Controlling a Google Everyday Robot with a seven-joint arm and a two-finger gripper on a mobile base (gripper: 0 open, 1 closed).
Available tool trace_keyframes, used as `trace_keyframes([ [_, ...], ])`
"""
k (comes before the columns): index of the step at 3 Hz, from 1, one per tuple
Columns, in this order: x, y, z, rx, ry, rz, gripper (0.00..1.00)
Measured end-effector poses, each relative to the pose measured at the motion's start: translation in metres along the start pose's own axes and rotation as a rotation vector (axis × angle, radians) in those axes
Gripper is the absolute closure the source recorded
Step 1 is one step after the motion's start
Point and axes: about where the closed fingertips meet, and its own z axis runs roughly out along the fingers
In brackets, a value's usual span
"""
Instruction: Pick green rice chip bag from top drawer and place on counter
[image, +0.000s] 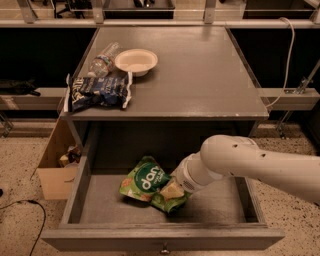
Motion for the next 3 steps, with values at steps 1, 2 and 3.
trace_keyframes([
  [1,0.007,-0.005,-0.030,0.015,-0.023,0.037,1.00],
  [2,0.018,-0.014,-0.100,0.066,-0.059,0.105,1.00],
  [3,0.015,-0.022,-0.167,0.113,-0.063,0.101,1.00],
])
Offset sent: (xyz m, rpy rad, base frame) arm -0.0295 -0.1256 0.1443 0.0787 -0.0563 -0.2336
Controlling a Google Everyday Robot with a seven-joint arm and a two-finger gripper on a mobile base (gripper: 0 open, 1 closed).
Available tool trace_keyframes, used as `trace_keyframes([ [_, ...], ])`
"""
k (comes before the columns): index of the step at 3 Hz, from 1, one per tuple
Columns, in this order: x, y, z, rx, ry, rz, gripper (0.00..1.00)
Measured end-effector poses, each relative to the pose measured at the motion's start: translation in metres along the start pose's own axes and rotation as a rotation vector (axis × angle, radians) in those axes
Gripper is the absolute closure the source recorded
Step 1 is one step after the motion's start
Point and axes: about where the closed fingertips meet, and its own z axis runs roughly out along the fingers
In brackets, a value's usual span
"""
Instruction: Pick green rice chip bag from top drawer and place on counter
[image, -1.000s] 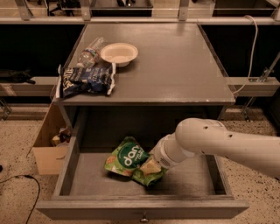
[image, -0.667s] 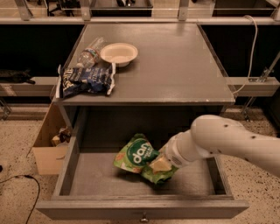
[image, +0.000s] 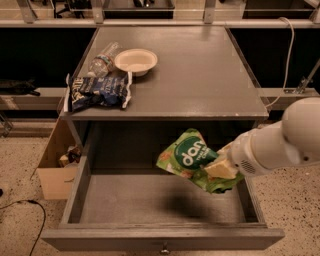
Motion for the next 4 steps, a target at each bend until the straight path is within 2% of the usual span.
trace_keyframes([
  [1,-0.013,-0.015,-0.064,0.042,0.001,-0.029,1.00],
  [2,-0.042,-0.037,-0.117,0.071,-0.003,-0.071,1.00],
  [3,-0.083,-0.066,-0.132,0.072,-0.019,-0.129,1.00],
  [4,-0.124,-0.103,-0.117,0.054,-0.022,-0.162,1.00],
])
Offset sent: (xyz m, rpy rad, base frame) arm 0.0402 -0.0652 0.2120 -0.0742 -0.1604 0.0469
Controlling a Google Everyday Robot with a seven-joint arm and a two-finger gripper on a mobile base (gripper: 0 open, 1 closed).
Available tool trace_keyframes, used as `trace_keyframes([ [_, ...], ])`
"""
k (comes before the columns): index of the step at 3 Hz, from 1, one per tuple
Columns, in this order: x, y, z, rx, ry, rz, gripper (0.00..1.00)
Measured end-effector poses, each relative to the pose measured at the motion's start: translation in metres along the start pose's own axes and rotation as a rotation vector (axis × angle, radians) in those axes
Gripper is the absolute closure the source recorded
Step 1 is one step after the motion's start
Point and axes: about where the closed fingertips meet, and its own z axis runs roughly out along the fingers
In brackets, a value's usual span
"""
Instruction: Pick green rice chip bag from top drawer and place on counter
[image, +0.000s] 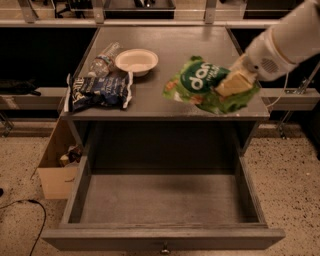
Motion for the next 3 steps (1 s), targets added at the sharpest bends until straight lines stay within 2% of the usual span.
trace_keyframes([
  [2,-0.052,-0.076,0.063,-0.031,0.018,-0.030,1.00],
  [3,-0.049,-0.071,0.078,-0.048,0.033,-0.023,1.00],
])
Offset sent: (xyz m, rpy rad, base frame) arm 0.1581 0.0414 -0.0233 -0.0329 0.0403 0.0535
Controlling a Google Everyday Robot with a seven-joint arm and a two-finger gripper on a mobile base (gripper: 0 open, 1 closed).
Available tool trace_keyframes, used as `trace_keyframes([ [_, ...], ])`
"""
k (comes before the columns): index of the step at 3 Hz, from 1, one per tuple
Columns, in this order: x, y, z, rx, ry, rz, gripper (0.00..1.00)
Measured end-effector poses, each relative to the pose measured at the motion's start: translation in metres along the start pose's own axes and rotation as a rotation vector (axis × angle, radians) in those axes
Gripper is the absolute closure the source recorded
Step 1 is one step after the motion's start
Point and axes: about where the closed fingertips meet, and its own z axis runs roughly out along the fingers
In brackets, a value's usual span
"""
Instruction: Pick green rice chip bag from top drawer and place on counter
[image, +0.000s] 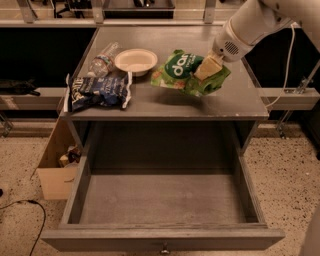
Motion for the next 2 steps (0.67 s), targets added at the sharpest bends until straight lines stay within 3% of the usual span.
trace_keyframes([
  [1,0.0000,0.0000,0.0000,0.000,0.000,0.000,1.00],
  [2,0.0000,0.0000,0.0001,0.000,0.000,0.000,0.82],
])
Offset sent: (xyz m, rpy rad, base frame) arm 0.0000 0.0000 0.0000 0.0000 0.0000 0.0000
